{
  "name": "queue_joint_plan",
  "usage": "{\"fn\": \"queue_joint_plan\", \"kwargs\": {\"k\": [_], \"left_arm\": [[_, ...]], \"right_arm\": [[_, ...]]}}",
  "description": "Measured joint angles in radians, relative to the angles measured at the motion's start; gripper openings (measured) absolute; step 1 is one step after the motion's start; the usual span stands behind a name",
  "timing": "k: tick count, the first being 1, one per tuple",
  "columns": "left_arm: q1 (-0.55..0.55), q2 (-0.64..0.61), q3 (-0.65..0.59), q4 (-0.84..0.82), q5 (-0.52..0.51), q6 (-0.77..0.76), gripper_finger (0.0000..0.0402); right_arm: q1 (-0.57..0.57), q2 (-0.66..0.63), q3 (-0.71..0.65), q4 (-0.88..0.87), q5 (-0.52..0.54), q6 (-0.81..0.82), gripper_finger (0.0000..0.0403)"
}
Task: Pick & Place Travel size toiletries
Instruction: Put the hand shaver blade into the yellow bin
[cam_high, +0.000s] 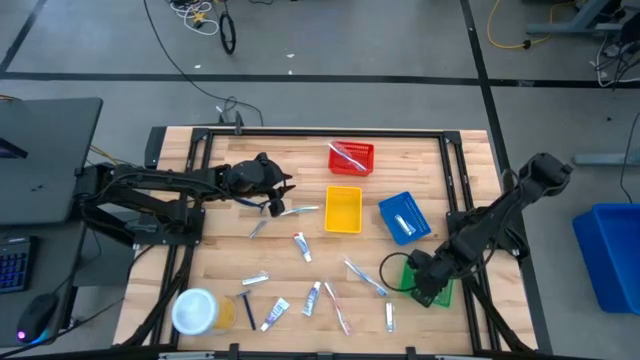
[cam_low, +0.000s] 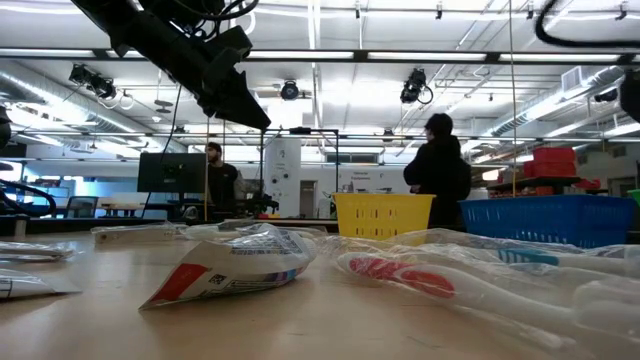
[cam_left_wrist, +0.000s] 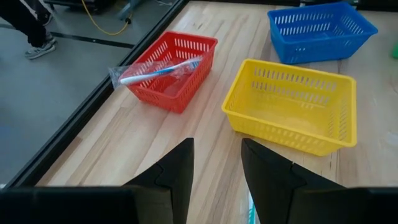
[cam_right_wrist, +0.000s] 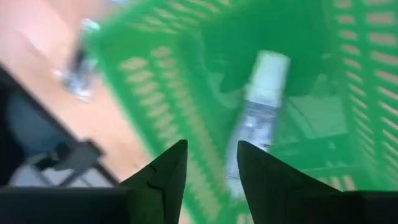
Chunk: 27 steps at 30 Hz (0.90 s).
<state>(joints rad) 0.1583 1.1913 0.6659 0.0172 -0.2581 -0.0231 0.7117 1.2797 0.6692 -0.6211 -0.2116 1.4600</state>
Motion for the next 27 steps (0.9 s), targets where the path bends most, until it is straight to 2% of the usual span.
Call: {"fn": "queue_joint_plan", "kwargs": {"k": [3,6,10,17,22,27], "left_arm": [[0.0,0.0,0.0,0.0,0.0,0.0,0.0142],[0.0,0.0,0.0,0.0,0.001,0.0,0.0142],[0.0,0.0,0.0,0.0,0.002,-0.014,0.0142],[0.0,0.0,0.0,-0.002,0.007,-0.019,0.0142],[0.0,0.0,0.0,-0.004,0.031,-0.019,0.0142],[0.0,0.0,0.0,-0.004,0.034,-0.017,0.0142]], "right_arm": [[-0.018,-0.027,0.043,0.001,0.003,-0.001,0.0147],[-0.032,-0.055,0.083,0.001,0.052,-0.018,0.0149],[-0.052,-0.078,0.132,0.025,0.197,-0.093,0.0151],[-0.082,-0.085,0.138,0.257,0.397,-0.385,0.0149],[-0.084,-0.085,0.138,0.437,0.429,-0.546,0.0151],[-0.084,-0.085,0.138,0.528,0.428,-0.679,0.0149]]}}
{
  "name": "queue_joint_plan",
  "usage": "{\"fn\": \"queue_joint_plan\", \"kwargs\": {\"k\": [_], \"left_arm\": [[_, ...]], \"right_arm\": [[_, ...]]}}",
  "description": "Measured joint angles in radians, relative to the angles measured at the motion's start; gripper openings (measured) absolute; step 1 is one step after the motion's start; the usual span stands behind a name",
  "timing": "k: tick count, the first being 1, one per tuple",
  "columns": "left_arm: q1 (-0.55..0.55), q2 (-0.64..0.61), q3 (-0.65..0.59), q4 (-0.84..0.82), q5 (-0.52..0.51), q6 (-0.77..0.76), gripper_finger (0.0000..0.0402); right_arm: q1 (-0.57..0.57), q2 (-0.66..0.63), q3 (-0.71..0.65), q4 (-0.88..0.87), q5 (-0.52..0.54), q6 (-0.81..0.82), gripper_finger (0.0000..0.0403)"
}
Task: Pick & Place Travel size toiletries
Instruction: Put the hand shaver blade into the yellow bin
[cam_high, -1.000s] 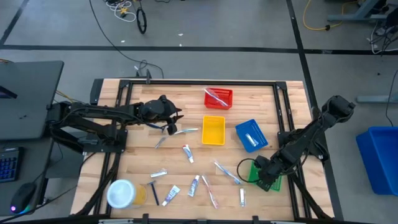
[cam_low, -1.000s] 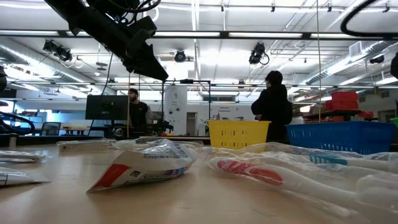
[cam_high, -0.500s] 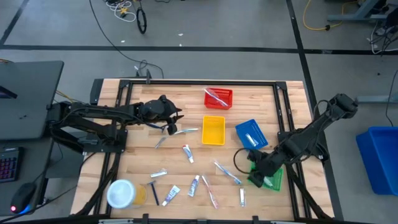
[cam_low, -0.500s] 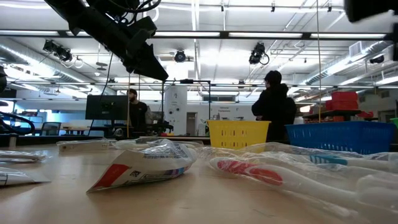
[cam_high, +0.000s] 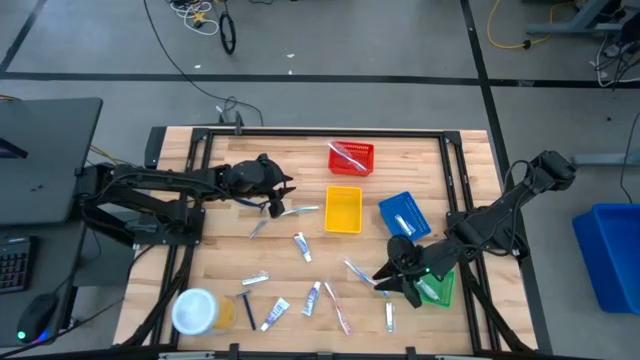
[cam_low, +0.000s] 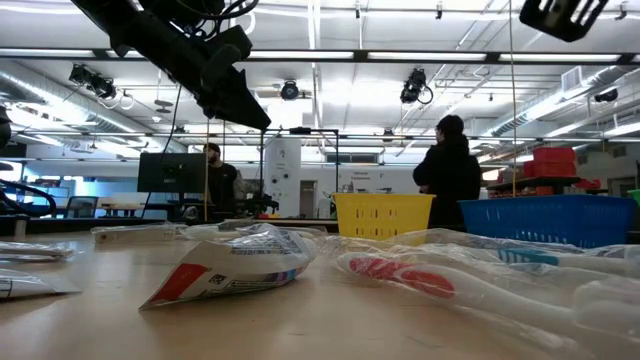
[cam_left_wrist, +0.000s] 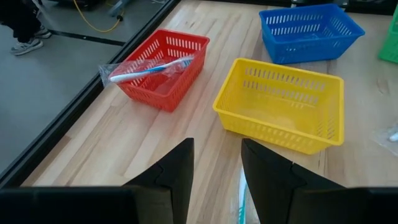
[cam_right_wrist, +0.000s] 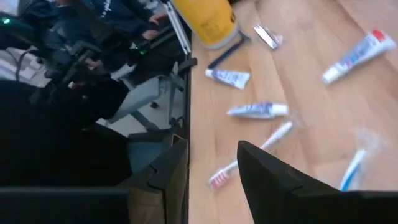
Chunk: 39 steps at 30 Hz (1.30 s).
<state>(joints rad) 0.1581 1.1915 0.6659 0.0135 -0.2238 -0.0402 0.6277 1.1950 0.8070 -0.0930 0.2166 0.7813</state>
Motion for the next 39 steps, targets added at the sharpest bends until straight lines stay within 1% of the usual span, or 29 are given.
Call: {"fn": "queue_joint_plan", "kwargs": {"k": [3,6,9,12,18,22,27,29,32,35,37,39], "left_arm": [[0.0,0.0,0.0,0.0,0.0,0.0,0.0142],[0.0,0.0,0.0,0.0,0.0,0.001,0.0142],[0.0,0.0,0.0,0.0,0.0,0.002,0.0142],[0.0,0.0,0.0,0.0,0.0,0.003,0.0142],[0.0,0.0,0.0,-0.001,0.014,0.0,0.0142],[0.0,0.0,0.0,-0.012,0.067,-0.001,0.0142],[0.0,0.0,0.0,-0.06,0.161,-0.057,0.0142],[0.0,0.0,0.0,-0.101,0.191,-0.042,0.0142],[0.0,0.0,0.0,-0.173,0.185,0.046,0.0142],[0.0,0.0,0.0,-0.219,0.18,0.102,0.0142],[0.0,0.0,0.0,-0.233,0.169,0.117,0.0142],[0.0,0.0,0.0,-0.26,0.133,0.161,0.0142]], "right_arm": [[-0.006,0.0,0.0,-0.015,0.019,-0.033,0.0151],[-0.016,0.0,0.0,-0.037,0.058,-0.009,0.0157],[-0.03,0.001,0.0,-0.064,0.079,0.003,0.0169],[-0.049,0.001,0.0,-0.096,0.118,-0.027,0.0186],[-0.111,0.002,0.0,-0.15,0.226,-0.186,0.0226],[-0.164,0.009,-0.021,-0.117,0.263,-0.294,0.024],[-0.239,0.01,-0.102,0.008,0.262,-0.368,0.0245],[-0.269,0.01,-0.137,0.058,0.262,-0.4,0.0244],[-0.319,0.01,-0.189,0.16,0.262,-0.486,0.0236],[-0.386,0.01,-0.246,0.34,0.262,-0.604,0.0227],[-0.433,0.018,-0.283,0.485,0.256,-0.623,0.022],[-0.471,0.031,-0.312,0.579,0.237,-0.624,0.0213]]}}
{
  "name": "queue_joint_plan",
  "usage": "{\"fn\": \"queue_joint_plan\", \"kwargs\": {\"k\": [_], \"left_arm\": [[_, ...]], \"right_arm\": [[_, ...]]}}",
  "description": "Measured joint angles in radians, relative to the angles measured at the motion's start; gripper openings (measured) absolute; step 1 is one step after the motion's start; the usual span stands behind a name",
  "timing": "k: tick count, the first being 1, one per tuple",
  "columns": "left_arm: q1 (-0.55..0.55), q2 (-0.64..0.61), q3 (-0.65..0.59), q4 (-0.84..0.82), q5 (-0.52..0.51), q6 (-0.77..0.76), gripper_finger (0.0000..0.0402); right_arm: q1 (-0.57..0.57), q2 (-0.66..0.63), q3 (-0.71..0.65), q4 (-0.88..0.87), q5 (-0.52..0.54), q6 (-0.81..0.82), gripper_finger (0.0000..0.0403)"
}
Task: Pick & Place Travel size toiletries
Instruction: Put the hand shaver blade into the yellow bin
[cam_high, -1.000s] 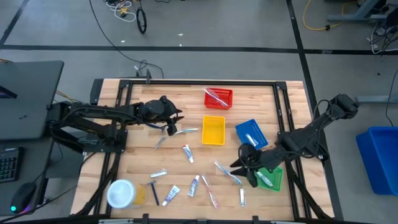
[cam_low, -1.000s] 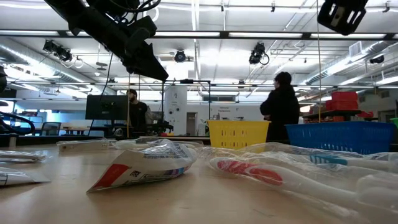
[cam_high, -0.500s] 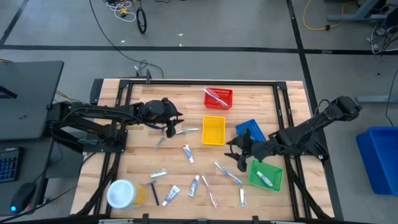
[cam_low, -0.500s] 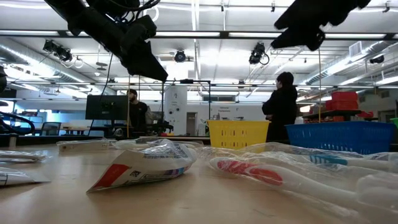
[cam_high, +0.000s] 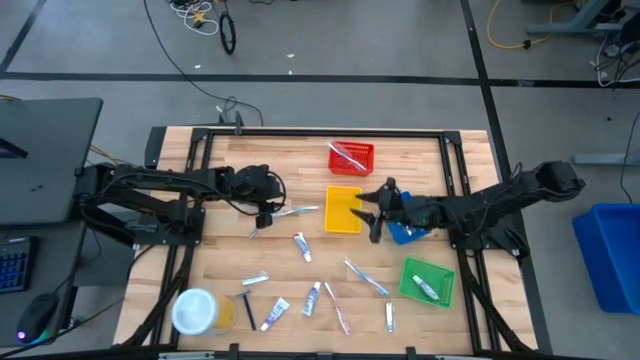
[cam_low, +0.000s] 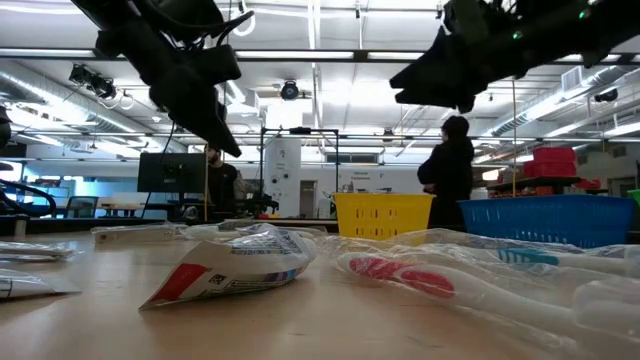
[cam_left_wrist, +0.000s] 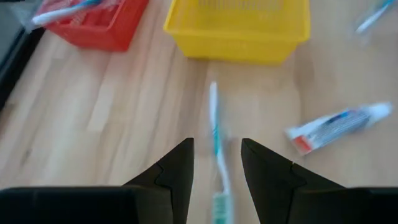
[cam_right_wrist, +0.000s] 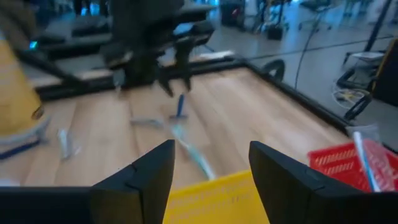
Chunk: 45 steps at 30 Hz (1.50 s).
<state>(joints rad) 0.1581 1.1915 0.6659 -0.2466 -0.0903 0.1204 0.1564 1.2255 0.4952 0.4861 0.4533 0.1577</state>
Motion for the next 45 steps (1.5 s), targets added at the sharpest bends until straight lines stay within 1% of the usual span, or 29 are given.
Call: {"fn": "queue_joint_plan", "kwargs": {"k": [2,4,5,10,13,16,19,28,33,35,38,45], "left_arm": [[0.0,0.0,0.0,-0.04,-0.064,0.048,0.0142],[0.001,0.0,0.0,-0.097,-0.119,0.059,0.0142],[0.004,0.0,0.0,-0.133,-0.128,0.045,0.0142],[0.031,0.0,0.0,-0.301,-0.096,-0.059,0.0142],[0.05,0.0,0.0,-0.335,-0.096,-0.076,0.0142],[0.074,0.002,0.0,-0.364,-0.068,-0.065,0.0143],[0.098,0.028,0.0,-0.396,-0.053,-0.061,0.0153],[0.128,0.192,0.001,-0.401,-0.046,-0.031,0.0211],[0.128,0.281,0.004,-0.399,-0.057,0.003,0.0218],[0.127,0.299,0.006,-0.397,-0.068,0.015,0.0211],[0.127,0.309,0.005,-0.397,-0.065,0.033,0.0187],[0.126,0.31,0.003,-0.396,-0.031,0.034,0.0093]], "right_arm": [[-0.031,0.018,-0.014,0.049,-0.056,-0.006,0.0205],[-0.051,0.033,-0.021,0.051,-0.108,-0.004,0.0198],[-0.056,0.044,-0.021,0.052,-0.125,0.007,0.0195],[-0.065,0.073,-0.021,0.053,-0.17,0.017,0.018],[-0.065,0.072,-0.021,0.059,-0.17,0.01,0.0175],[-0.065,0.073,-0.021,0.07,-0.17,0.01,0.0171],[-0.065,0.072,-0.02,0.07,-0.17,0.01,0.0169],[-0.065,0.072,-0.02,0.076,-0.169,0.01,0.0178],[-0.065,0.072,-0.02,0.076,-0.168,0.01,0.0184],[-0.065,0.072,-0.02,0.076,-0.168,0.01,0.0186],[-0.065,0.072,-0.02,0.077,-0.167,0.01,0.0189],[-0.065,0.072,-0.02,0.076,-0.167,0.01,0.0186]]}}
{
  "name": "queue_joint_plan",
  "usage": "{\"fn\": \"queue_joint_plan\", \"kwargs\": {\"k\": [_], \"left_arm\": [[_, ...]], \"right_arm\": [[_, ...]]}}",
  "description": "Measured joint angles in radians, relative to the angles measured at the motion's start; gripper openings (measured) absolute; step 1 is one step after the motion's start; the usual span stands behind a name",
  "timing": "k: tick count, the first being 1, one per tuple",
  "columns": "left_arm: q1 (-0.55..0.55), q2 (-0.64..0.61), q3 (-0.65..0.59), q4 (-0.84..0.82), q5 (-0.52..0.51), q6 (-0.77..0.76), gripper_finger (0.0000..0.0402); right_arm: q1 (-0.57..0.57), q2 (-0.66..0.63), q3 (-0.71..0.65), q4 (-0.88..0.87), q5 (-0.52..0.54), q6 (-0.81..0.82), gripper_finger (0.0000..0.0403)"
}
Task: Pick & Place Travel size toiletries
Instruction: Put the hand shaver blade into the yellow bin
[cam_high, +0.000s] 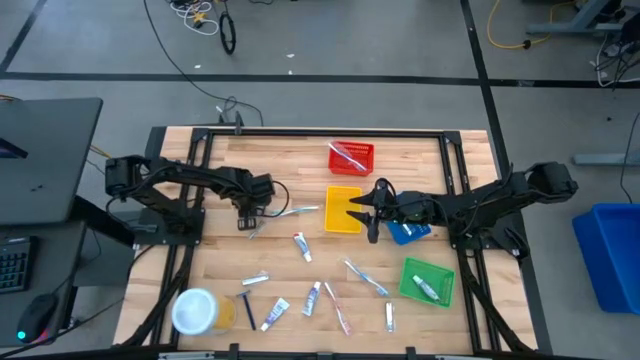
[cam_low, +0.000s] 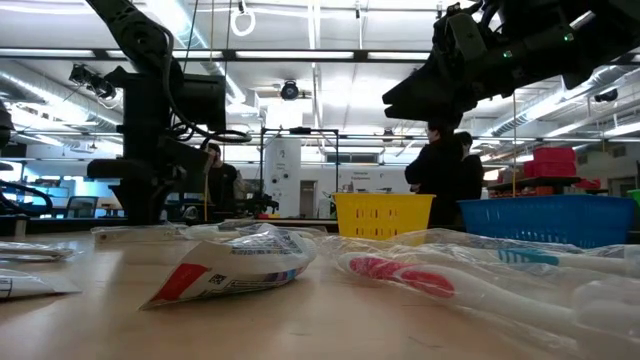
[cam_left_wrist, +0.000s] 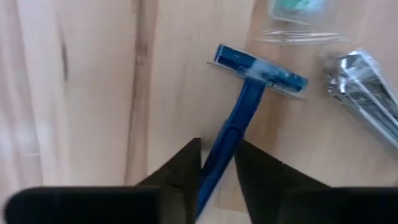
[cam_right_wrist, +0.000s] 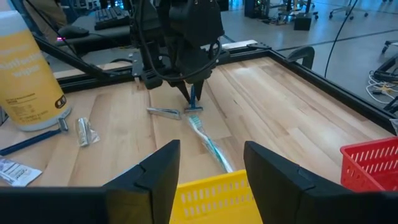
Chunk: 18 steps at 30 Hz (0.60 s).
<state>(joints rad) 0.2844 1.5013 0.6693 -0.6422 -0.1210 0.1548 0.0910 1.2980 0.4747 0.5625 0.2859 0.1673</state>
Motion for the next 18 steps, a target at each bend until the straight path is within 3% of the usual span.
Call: {"fn": "queue_joint_plan", "kwargs": {"k": [6,12,18], "left_arm": [[0.0,-0.025,-0.003,0.002,0.015,-0.004,0.0038],[0.0,-0.106,0.026,0.015,-0.07,-0.044,0.0038],[-0.019,-0.178,0.126,0.12,-0.07,-0.071,0.0043]], "right_arm": [[0.0,0.0,0.0,0.0,0.0,0.0,0.0175],[0.0,0.0,0.0,0.0,0.0,0.0,0.0169],[0.0,0.0,0.0,0.002,0.0,0.0,0.0174]]}}
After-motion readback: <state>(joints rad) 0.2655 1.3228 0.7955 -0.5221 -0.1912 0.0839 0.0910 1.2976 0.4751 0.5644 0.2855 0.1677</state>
